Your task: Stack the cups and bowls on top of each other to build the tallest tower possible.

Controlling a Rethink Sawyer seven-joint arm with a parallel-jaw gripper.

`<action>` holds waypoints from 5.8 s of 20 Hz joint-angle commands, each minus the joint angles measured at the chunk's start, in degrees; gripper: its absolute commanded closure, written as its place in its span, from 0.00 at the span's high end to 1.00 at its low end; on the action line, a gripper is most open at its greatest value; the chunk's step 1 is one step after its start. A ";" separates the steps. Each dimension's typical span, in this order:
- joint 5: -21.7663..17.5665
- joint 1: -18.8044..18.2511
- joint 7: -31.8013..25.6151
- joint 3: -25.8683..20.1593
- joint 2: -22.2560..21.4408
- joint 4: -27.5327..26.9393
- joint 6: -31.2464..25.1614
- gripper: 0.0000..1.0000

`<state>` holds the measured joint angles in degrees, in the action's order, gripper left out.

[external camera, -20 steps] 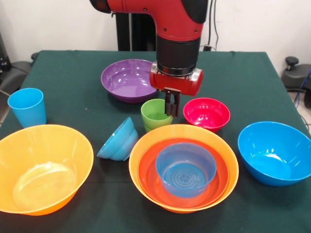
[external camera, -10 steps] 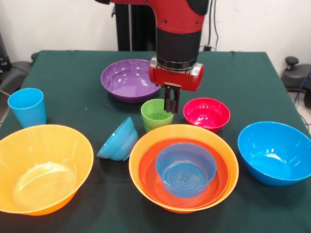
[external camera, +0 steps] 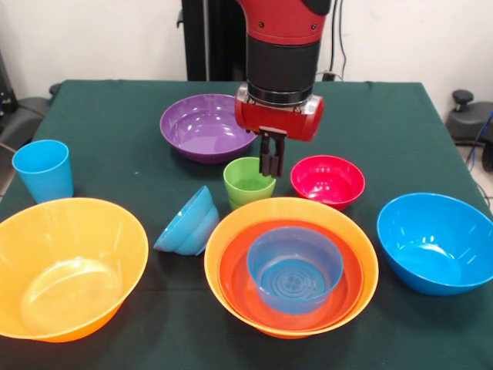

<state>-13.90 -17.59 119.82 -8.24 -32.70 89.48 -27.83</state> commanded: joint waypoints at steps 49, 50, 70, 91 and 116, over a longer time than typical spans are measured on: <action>-9.53 -1.81 -2.85 -3.74 7.06 2.76 4.85 1.00; -9.61 -1.90 -2.94 -3.89 7.09 2.76 4.92 1.00; -11.26 -0.78 -2.40 -2.57 7.05 2.35 5.71 0.00; -1.85 -2.14 -4.31 -5.78 -8.43 6.20 -14.18 0.00; 2.49 4.85 0.76 -4.96 -3.87 -16.43 -29.62 0.00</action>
<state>-11.74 -15.38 119.82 -8.99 -41.21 82.52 -49.20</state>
